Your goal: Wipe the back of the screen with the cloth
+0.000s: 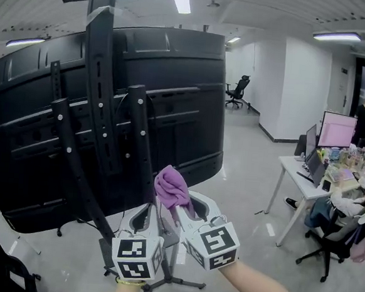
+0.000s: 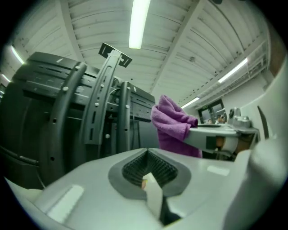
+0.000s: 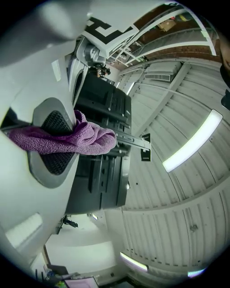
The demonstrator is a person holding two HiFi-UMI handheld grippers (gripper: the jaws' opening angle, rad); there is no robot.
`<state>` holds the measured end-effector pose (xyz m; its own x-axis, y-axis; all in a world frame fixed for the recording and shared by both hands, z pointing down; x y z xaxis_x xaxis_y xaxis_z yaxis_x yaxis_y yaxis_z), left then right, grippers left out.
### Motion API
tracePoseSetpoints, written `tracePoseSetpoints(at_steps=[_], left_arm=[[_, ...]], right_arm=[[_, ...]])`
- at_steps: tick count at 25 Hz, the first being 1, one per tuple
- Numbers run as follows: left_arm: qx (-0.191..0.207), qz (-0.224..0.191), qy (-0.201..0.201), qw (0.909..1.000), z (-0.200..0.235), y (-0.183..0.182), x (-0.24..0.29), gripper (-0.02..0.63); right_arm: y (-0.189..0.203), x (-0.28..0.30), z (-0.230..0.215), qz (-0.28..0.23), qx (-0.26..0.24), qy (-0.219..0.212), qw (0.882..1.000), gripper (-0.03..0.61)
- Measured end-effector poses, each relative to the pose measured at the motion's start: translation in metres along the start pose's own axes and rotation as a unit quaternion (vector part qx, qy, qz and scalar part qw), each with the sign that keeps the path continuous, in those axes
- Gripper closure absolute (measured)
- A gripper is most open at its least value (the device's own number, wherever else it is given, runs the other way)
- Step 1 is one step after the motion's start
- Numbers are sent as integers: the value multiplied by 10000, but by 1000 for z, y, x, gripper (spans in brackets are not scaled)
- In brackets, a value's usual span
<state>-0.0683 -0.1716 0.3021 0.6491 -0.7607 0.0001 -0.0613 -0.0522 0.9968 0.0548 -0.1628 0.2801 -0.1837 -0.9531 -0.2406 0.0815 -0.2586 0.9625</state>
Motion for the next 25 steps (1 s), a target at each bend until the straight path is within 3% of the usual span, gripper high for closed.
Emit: tracePoseSetpoints(at_steps=[6, 14, 19, 25], left_arm=[[22, -48, 466, 9989, -42, -35, 92, 606], [83, -269, 504, 9983, -51, -62, 206, 606], [131, -317, 184, 9992, -34, -62, 260, 606], [104, -263, -596, 9978, 10, -39, 272, 606]], right_arm=[[-11, 7, -108, -183, 167, 614, 9978, 520], [-16, 72, -201, -379, 22, 828, 9958, 520], [13, 133, -226, -202, -86, 549, 9983, 520], [59, 195, -201, -46, 182, -324, 9993, 520]])
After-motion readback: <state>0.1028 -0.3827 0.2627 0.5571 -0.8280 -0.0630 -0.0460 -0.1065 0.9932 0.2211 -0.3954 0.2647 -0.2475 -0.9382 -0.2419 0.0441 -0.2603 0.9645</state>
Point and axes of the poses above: the fingertips, and each gripper's own axes: x forward along the fingers, z to its left, y out of its underside, the point moved 6 cm from there along -x, backward along the fingers, and after that the axes turned 15 degrees about y, right-handed, at the moved point
